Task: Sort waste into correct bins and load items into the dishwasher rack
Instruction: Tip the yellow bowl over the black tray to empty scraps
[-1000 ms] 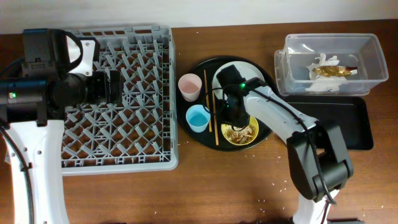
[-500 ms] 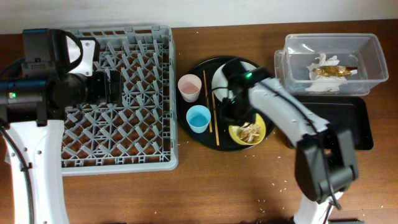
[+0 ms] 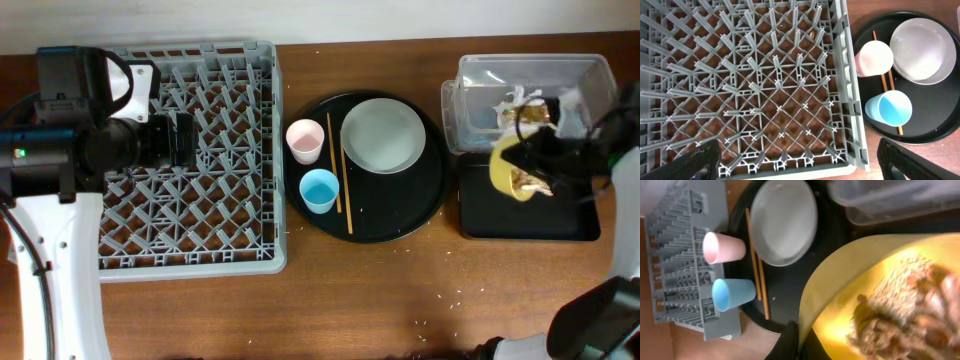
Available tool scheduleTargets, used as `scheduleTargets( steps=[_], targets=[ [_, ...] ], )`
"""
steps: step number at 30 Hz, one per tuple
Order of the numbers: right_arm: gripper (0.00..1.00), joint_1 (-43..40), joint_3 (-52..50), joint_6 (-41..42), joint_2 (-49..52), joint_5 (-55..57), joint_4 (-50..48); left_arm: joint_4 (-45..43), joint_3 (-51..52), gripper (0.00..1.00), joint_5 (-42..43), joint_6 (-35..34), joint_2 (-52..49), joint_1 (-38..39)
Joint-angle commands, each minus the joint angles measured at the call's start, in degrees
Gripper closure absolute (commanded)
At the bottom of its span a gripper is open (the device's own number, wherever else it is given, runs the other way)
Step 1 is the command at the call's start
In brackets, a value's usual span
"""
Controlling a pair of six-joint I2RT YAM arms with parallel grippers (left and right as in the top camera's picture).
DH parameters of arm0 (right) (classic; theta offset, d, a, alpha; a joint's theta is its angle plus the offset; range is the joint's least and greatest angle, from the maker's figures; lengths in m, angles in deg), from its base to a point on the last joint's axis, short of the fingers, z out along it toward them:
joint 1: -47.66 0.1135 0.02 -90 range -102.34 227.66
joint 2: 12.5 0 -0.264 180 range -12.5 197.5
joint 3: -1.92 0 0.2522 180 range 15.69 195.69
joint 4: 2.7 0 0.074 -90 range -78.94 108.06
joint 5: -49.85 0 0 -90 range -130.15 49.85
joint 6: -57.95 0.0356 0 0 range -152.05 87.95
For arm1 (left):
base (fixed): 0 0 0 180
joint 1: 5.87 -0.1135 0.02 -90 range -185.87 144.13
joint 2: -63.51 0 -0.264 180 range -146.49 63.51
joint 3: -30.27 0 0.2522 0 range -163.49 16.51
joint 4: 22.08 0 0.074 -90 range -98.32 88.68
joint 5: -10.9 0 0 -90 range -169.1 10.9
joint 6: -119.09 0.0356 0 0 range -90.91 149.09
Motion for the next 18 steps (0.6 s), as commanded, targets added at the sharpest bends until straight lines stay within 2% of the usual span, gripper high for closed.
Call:
scheduleTargets(
  steps=[1, 4, 7, 10, 13, 14, 18],
  targets=[
    [0.96, -4.0, -8.15, -5.62, -0.31, -10.67, -8.55, 0.17, -0.68, 0.01, -0.24, 0.42, -0.13, 0.17],
    [0.96, -5.75, -14.58, -6.56, 0.98, -14.84, -16.74, 0.17, -0.68, 0.01, -0.26, 0.42, -0.13, 0.17],
    [0.96, -6.78, -17.22, -13.53, 4.66, -24.57, -20.79, 0.17, -0.68, 0.01, -0.26, 0.42, -0.13, 0.17],
    [0.96, -7.93, -17.22, -13.42, 7.32, -28.41, -21.79, 0.17, -0.68, 0.01, -0.24, 0.42, -0.13, 0.2],
    [0.96, -12.37, -17.2, -10.56, 8.7, -42.75, -22.38, 0.17, -0.68, 0.01, -0.24, 0.39, -0.13, 0.17],
    [0.96, -14.43, -17.2, -8.28, 8.7, -43.43, -22.69, 0.17, -0.68, 0.01, -0.26, 0.42, -0.13, 0.17],
    [0.96, -19.34, -17.2, -7.85, 8.7, -43.23, -22.69, 0.17, -0.68, 0.01, -0.26, 0.42, -0.13, 0.17]
  ],
)
